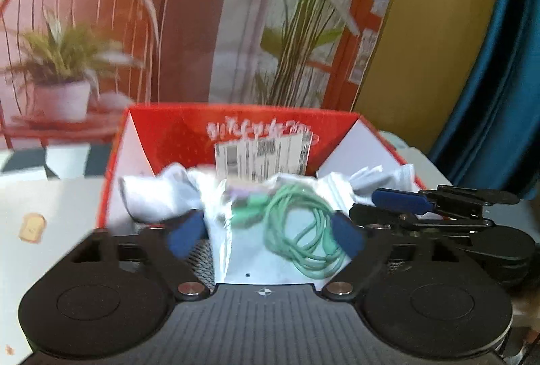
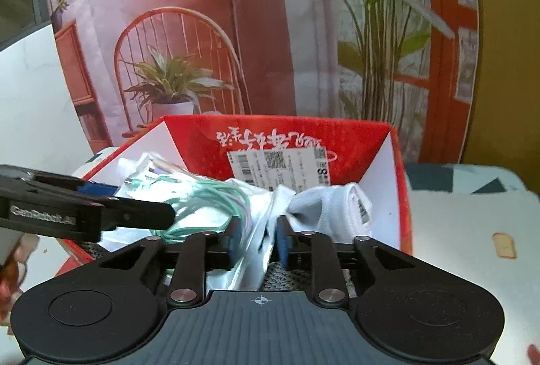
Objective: Organize soft objects
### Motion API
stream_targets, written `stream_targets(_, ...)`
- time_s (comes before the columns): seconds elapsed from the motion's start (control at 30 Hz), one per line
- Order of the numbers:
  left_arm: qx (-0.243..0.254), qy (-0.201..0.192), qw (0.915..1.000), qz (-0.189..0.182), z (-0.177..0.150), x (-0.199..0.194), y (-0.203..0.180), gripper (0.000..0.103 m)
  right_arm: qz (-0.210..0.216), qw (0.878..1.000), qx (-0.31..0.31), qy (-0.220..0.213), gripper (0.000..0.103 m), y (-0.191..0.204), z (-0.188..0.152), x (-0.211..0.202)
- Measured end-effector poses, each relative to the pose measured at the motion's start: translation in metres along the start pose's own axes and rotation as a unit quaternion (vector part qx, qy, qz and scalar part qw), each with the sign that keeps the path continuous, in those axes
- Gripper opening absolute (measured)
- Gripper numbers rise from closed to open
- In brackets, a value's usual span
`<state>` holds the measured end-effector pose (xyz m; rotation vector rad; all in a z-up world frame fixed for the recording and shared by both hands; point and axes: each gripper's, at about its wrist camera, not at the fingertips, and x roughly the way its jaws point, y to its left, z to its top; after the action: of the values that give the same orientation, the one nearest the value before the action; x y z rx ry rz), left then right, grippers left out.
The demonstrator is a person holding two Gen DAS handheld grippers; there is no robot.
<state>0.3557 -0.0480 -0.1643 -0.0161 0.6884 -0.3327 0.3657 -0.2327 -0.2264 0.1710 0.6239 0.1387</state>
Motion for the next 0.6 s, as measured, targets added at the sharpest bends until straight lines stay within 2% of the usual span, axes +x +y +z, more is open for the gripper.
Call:
stream_targets(0.07, 0.011, -0.014, 0.9998, 0.007, 0.002, -0.014, -0.002, 0.099, 0.008, 1.0, 0.005, -0.009, 0.056, 0.002, 0.001, -0.009)
stream_targets(0.1, 0.017, -0.017, 0.9996, 0.014, 0.003, -0.021, -0.003, 0.101, 0.011, 1.0, 0.008, -0.014, 0.061, 0.002, 0.002, -0.014)
stream_targets(0.17, 0.029, -0.026, 0.9987, 0.032, 0.004, -0.035, -0.006, 0.103, 0.008, 1.0, 0.017, -0.021, 0.078, 0.001, 0.004, -0.022)
stream_targets(0.2, 0.034, -0.031, 0.9982, 0.038, 0.004, -0.04, -0.007, 0.103, 0.003, 0.999, 0.023, -0.023, 0.082, 0.001, 0.004, -0.026)
stream_targets(0.27, 0.042, -0.039, 0.9971, 0.051, 0.003, -0.053, -0.01, 0.103, -0.002, 0.999, 0.034, -0.028, 0.098, -0.001, 0.004, -0.033)
stream_targets(0.33, 0.042, -0.044, 0.9965, 0.058, 0.002, -0.062, -0.012, 0.103, -0.008, 0.999, 0.039, -0.036, 0.103, 0.0, 0.005, -0.041)
stream_targets(0.6, 0.013, -0.065, 0.9952, 0.071, -0.008, -0.095, -0.015, 0.103, -0.034, 0.997, 0.041, -0.051, 0.103, 0.007, 0.005, -0.066)
